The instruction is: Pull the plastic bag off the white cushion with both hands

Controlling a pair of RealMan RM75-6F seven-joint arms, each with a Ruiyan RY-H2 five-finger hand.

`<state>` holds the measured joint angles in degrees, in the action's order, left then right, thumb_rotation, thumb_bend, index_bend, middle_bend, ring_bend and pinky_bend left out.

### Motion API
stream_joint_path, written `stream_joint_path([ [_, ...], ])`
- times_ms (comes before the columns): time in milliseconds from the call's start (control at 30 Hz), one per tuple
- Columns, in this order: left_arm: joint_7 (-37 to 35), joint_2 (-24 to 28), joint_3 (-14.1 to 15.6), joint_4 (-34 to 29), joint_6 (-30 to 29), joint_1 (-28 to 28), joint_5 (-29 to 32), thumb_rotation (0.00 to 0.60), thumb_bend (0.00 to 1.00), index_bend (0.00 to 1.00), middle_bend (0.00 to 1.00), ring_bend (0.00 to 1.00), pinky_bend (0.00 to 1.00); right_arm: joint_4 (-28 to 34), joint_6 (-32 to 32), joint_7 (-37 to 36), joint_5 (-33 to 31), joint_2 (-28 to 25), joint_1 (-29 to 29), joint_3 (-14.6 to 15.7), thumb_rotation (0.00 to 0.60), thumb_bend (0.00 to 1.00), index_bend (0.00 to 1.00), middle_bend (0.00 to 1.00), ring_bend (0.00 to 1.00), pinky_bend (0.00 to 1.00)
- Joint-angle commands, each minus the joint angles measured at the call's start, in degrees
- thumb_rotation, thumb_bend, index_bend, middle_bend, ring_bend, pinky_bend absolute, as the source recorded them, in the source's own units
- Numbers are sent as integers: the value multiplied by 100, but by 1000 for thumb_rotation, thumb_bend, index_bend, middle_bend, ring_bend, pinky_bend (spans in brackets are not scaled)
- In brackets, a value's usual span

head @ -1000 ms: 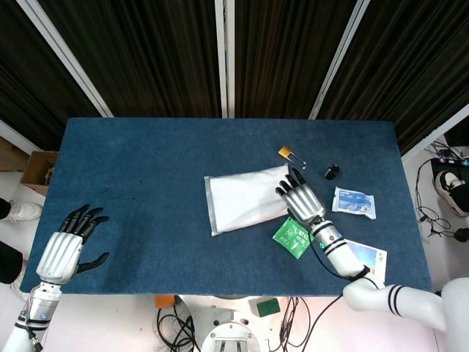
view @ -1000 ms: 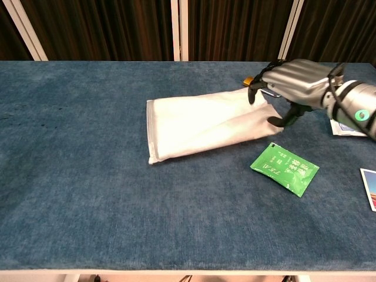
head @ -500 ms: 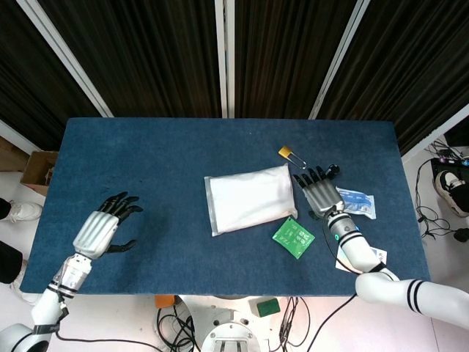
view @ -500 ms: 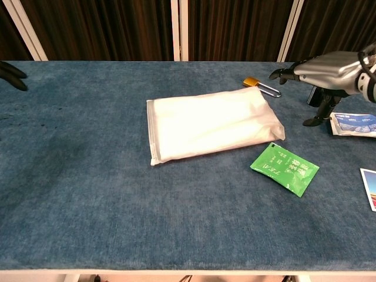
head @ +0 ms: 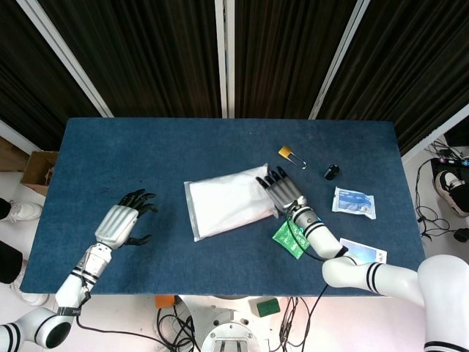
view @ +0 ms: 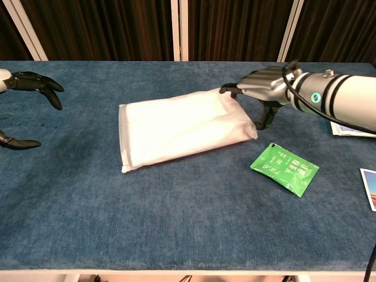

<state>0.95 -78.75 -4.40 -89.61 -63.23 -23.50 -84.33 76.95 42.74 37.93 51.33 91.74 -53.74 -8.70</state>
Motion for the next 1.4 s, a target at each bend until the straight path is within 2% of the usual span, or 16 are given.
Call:
stream_joint_path([
  [33, 32, -191, -47, 146, 103, -89, 144, 600, 193, 340, 129, 44, 124, 207, 29, 70, 93, -175, -99, 27, 600, 334, 0, 164, 60, 14],
  [167, 116, -560, -132, 458, 143, -174, 344, 600, 203, 341, 129, 43, 125, 782, 167, 134, 51, -647, -135, -12, 600, 331, 0, 162, 59, 14],
  [267, 156, -973, -206, 840, 160, -277, 446, 600, 228, 355, 128, 43, 125, 990, 271, 166, -69, -738, -193, -42, 600, 310, 0, 163, 59, 14],
  [433, 387, -1619, -297, 1531, 124, -449, 512, 600, 230, 367, 128, 43, 125, 663, 295, 387, -436, -258, -423, 16, 600, 145, 0, 168, 60, 21],
  [567, 390, -1995, -333, 1948, 120, -532, 575, 600, 229, 368, 129, 43, 125, 304, 316, 375, -633, 205, -573, -14, 600, 134, 34, 195, 61, 39],
  [733, 212, -2176, -311, 2112, 26, -526, 550, 600, 227, 385, 128, 44, 125, 93, 319, 485, -738, 423, -707, 44, 600, 135, 97, 217, 71, 56],
  [1200, -437, -2537, -515, 2334, 320, -731, 803, 600, 228, 408, 128, 41, 125, 88, 472, 343, -797, 341, -661, 135, 600, 134, 98, 219, 71, 62],
  [1400, -349, -2602, -611, 2374, 530, -805, 1078, 600, 229, 404, 129, 39, 124, 60, 469, 282, -787, 373, -667, 155, 600, 135, 98, 220, 71, 62],
])
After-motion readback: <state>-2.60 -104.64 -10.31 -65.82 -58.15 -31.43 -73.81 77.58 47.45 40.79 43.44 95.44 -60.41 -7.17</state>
